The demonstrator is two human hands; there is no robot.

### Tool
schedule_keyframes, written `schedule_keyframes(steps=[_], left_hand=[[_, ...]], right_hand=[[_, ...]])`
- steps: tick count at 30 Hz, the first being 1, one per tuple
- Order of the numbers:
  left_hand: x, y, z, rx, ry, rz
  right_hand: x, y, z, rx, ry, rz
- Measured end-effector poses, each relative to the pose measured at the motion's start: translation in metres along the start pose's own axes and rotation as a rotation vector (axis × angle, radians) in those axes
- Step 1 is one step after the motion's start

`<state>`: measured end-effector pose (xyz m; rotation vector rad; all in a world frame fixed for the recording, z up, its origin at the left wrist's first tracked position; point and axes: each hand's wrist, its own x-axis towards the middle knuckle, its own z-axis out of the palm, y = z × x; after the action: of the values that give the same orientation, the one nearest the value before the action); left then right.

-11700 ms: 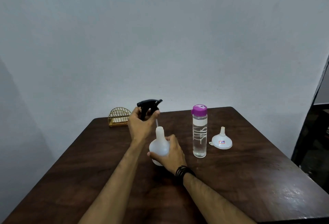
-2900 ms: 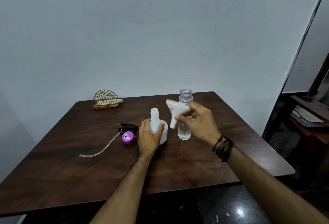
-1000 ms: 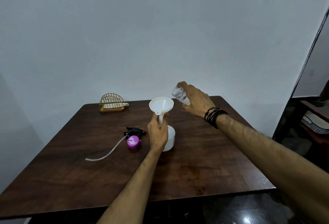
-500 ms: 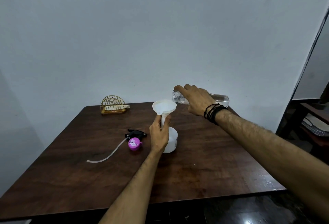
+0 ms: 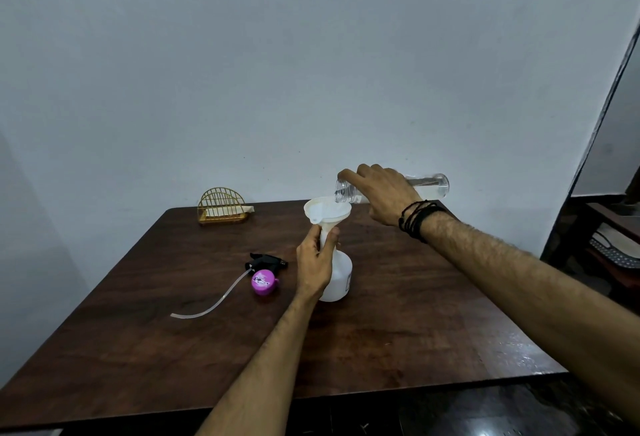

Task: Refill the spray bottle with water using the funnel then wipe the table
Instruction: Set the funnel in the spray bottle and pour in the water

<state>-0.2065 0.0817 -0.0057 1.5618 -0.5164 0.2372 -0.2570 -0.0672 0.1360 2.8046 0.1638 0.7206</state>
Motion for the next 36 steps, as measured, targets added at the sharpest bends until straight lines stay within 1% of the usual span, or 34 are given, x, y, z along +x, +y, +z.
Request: schedule_keyframes(steps=[15, 36], left_hand=[[0.001, -0.004, 0.001, -0.002, 0.022, 0.036], [0.001, 0.001, -0.001, 0.010, -0.010, -0.004]], right_hand=[[0.001, 0.009, -0.001, -0.007, 0.008, -0.010], [-0.001, 0.012, -0.004, -0.014, 0.023, -0.015]])
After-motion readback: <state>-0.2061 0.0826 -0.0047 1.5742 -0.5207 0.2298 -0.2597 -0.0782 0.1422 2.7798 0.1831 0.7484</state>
